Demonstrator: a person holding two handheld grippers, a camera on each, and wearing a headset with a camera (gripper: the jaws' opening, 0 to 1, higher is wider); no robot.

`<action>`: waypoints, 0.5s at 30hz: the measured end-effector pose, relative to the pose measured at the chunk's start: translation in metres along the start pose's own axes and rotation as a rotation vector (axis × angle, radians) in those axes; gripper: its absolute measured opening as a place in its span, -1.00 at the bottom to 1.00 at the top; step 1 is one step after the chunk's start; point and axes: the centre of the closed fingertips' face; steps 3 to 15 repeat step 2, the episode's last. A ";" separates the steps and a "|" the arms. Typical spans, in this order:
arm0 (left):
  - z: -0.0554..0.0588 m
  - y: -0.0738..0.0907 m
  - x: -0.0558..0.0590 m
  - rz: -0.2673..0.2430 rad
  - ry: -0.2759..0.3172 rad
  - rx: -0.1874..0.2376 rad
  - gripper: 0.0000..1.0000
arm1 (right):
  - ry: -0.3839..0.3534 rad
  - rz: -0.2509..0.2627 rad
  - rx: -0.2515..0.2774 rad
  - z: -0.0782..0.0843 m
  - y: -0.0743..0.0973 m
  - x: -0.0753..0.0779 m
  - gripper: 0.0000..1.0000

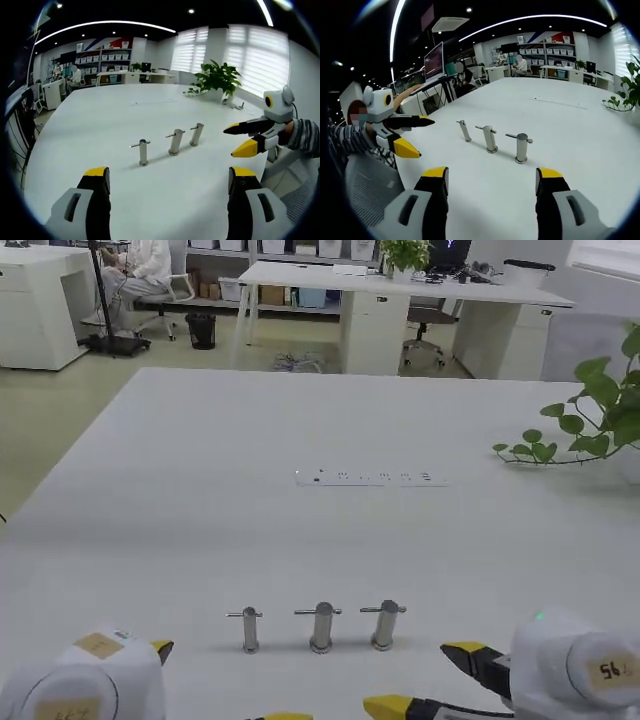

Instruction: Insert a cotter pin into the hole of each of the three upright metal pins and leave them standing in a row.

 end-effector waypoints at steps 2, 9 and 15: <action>0.001 0.001 0.000 0.001 -0.008 -0.002 0.97 | -0.001 -0.007 -0.004 0.002 0.001 -0.002 0.40; 0.001 0.001 0.000 0.001 -0.008 -0.002 0.97 | -0.001 -0.007 -0.004 0.002 0.001 -0.002 0.40; 0.001 0.001 0.000 0.001 -0.008 -0.002 0.97 | -0.001 -0.007 -0.004 0.002 0.001 -0.002 0.40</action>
Point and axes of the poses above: the centre of the closed fingertips' face, and the gripper's own axes: y roughly backward along the fingers, x roughly to its right, z roughly out of its underside, and after that the axes turned 13 degrees about x, right-handed
